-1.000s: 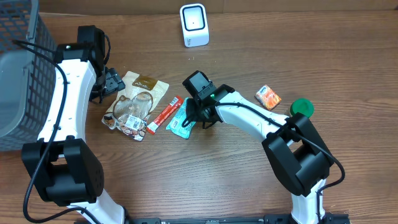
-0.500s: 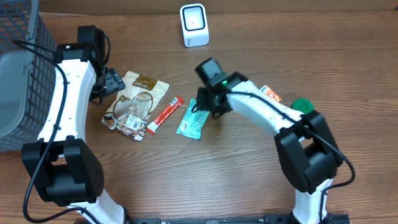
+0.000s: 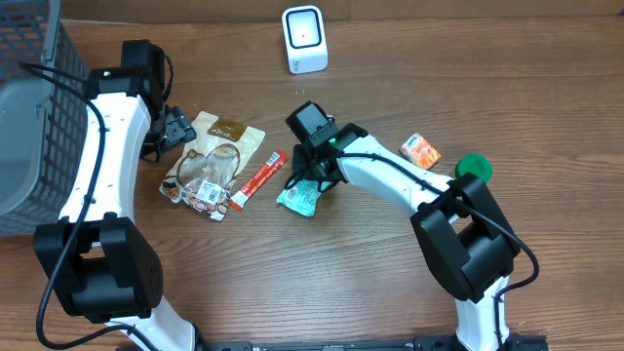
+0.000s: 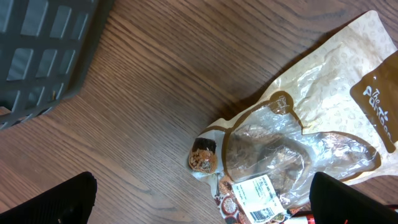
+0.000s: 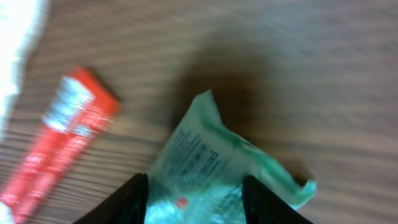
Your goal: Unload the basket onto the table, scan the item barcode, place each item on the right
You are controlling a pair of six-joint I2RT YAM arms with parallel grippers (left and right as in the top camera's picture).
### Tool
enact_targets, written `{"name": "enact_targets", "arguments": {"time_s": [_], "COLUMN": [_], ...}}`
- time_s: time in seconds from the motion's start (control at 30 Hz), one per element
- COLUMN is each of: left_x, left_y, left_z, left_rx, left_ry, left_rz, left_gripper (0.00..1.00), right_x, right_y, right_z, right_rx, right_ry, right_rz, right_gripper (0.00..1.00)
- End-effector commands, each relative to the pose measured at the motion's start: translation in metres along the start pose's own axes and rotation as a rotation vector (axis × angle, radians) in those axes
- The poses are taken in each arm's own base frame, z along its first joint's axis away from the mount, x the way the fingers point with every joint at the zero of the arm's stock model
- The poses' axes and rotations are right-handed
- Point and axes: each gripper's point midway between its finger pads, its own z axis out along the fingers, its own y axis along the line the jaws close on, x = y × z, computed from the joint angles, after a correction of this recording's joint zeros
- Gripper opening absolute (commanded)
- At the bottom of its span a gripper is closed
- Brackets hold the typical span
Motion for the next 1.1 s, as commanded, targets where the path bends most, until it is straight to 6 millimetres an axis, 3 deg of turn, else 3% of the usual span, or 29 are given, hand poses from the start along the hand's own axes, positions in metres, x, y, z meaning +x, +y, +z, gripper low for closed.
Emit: {"name": "enact_targets", "arguments": {"time_s": [0.0,0.17,0.27,0.3,0.47,0.6,0.73,1.07], "left_x": [-0.005,-0.005,-0.005,-0.005,-0.005,-0.005,-0.005,-0.005], "left_y": [-0.001,-0.002,-0.002,-0.001,-0.002,-0.002,-0.002,-0.002], "left_z": [-0.008,-0.008,-0.008,-0.008,-0.008,-0.008,-0.008,-0.008], "left_rx": [0.005,0.005,0.005,0.005,0.005,0.005,0.005,0.005], "left_ry": [-0.028,-0.028,-0.028,-0.028,-0.028,-0.028,-0.028,-0.028], "left_rz": [0.000,0.000,0.000,0.000,0.000,0.000,0.000,0.000], "left_gripper": [1.00,1.00,1.00,1.00,1.00,1.00,1.00,1.00], "right_x": [0.000,0.003,-0.006,-0.014,-0.020,-0.002,0.008,0.020], "right_y": [-0.036,-0.034,-0.026,-0.024,-0.046,-0.065,-0.069,-0.073], "right_z": [-0.007,-0.016,-0.031,-0.044,-0.070,-0.062,-0.049,-0.029], "right_rx": [0.100,0.019,-0.042,-0.066,-0.049,0.001,0.001,-0.012], "right_ry": [0.025,0.101,0.094,0.071,0.067,0.134,0.142,0.152], "right_rz": [0.153,0.210,0.194,0.172,0.170,0.170,0.138,0.137], "right_gripper": [0.50,0.54,0.56,0.57,0.60,0.62,0.75,0.77]}}
